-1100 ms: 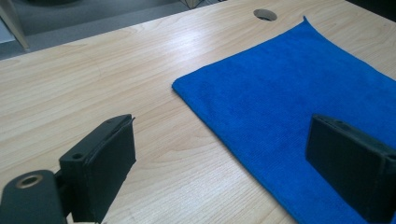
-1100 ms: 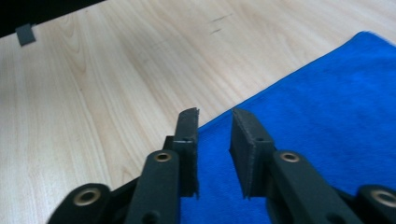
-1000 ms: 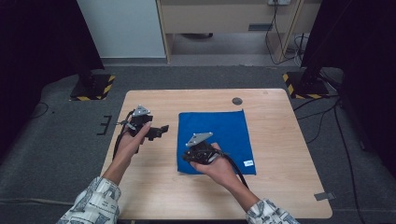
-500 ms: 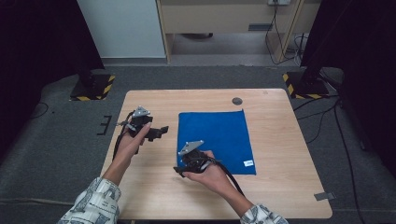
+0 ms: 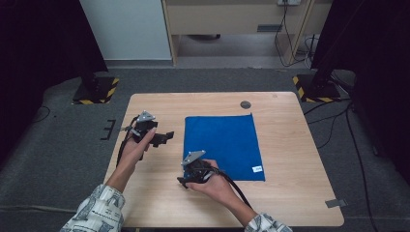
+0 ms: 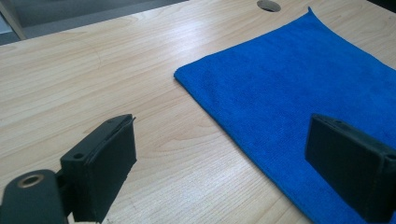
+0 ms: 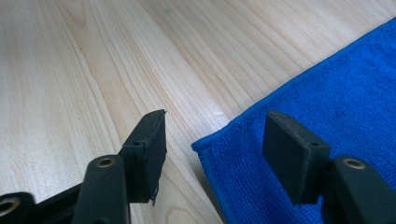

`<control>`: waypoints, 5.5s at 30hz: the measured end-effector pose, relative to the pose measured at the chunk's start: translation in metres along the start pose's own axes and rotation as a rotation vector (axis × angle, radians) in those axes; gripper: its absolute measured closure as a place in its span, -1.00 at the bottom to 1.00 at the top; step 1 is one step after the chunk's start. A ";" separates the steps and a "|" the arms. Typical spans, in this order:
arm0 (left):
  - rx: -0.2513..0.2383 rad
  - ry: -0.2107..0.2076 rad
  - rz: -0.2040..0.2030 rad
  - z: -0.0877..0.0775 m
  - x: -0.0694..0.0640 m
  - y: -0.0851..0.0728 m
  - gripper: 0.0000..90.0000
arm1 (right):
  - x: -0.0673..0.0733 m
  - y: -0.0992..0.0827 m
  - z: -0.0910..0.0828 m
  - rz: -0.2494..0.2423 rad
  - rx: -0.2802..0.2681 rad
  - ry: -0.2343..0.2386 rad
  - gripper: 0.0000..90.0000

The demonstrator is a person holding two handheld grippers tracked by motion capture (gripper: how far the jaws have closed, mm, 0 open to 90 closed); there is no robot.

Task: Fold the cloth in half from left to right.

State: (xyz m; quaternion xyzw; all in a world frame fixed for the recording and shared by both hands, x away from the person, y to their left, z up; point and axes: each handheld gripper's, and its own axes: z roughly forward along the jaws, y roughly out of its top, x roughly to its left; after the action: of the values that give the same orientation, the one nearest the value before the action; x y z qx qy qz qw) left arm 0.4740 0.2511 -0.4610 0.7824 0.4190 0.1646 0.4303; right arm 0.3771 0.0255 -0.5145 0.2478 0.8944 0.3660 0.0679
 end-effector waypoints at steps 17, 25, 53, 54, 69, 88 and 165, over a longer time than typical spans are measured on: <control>0.004 -0.005 -0.012 0.001 -0.002 -0.001 -0.80 | -0.007 -0.003 0.001 0.022 0.026 -0.058 0.78; 0.005 -0.007 -0.033 0.011 0.002 0.005 -0.79 | -0.012 -0.001 -0.004 0.071 -0.011 -0.018 0.97; 0.078 0.049 -0.020 0.088 0.009 0.013 -0.26 | 0.016 0.008 -0.004 0.077 -0.039 0.064 0.98; 0.083 0.050 -0.013 0.090 0.011 0.013 -0.24 | 0.018 0.008 -0.003 0.076 -0.033 0.063 0.98; 0.101 0.111 0.004 0.106 0.031 -0.003 -0.09 | 0.026 0.010 0.005 0.070 -0.014 0.062 0.98; 0.085 0.155 0.009 0.118 0.029 -0.005 -0.06 | 0.024 0.008 0.002 0.073 -0.024 0.068 0.97; 0.035 0.110 0.003 0.023 0.040 0.028 0.98 | 0.081 0.057 -0.008 0.039 -0.160 0.059 0.98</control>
State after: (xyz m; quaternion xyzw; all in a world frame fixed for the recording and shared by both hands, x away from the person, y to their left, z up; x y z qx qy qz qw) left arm 0.5267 0.2634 -0.4551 0.7801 0.4437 0.2008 0.3927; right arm 0.3272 0.0953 -0.4650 0.2480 0.8589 0.4449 0.0538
